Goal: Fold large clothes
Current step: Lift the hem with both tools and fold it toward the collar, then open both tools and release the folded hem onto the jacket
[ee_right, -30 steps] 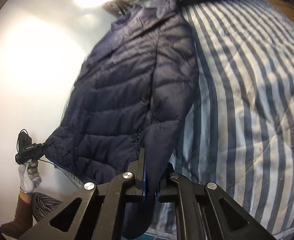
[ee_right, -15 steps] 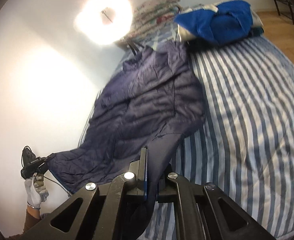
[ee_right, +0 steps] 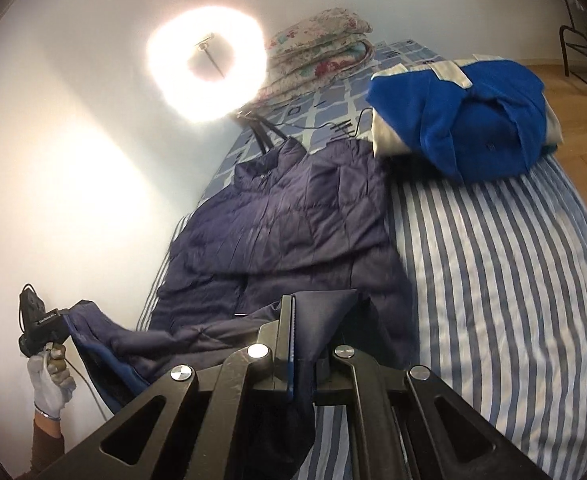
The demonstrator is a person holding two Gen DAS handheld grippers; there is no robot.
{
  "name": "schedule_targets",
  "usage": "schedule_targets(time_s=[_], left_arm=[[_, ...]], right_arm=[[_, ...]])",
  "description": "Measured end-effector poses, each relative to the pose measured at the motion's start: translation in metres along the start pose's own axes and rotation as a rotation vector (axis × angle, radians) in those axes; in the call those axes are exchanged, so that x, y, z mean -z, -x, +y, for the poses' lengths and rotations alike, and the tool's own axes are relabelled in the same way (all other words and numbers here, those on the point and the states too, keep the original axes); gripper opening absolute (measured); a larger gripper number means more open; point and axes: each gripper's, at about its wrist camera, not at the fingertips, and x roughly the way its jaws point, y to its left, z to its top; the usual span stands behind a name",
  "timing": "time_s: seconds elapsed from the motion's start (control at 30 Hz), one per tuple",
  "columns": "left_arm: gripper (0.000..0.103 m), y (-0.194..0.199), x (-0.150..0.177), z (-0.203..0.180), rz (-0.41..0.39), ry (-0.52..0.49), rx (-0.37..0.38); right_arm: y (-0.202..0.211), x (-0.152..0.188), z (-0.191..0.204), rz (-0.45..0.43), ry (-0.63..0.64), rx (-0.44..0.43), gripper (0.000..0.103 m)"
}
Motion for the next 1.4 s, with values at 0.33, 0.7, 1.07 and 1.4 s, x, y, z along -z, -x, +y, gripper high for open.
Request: schedule_targets(time_s=[0.33, 0.7, 1.07, 1.4], left_arm=[[0.003, -0.104, -0.065, 0.009, 0.008, -0.022, -0.109], [0.003, -0.223, -0.084, 0.051, 0.081, -0.028, -0.217], [0.053, -0.222, -0.112, 0.062, 0.064, 0.023, -0.104], [0.062, -0.198, -0.109, 0.065, 0.127, -0.166, -0.196]], right_arm=[[-0.107, -0.085, -0.015, 0.024, -0.005, 0.096, 0.002], [-0.208, -0.114, -0.056, 0.086, -0.01, 0.217, 0.002], [-0.171, -0.119, -0.082, 0.021, -0.01, 0.072, 0.062], [-0.135, -0.11, -0.091, -0.018, 0.171, 0.159, 0.065]])
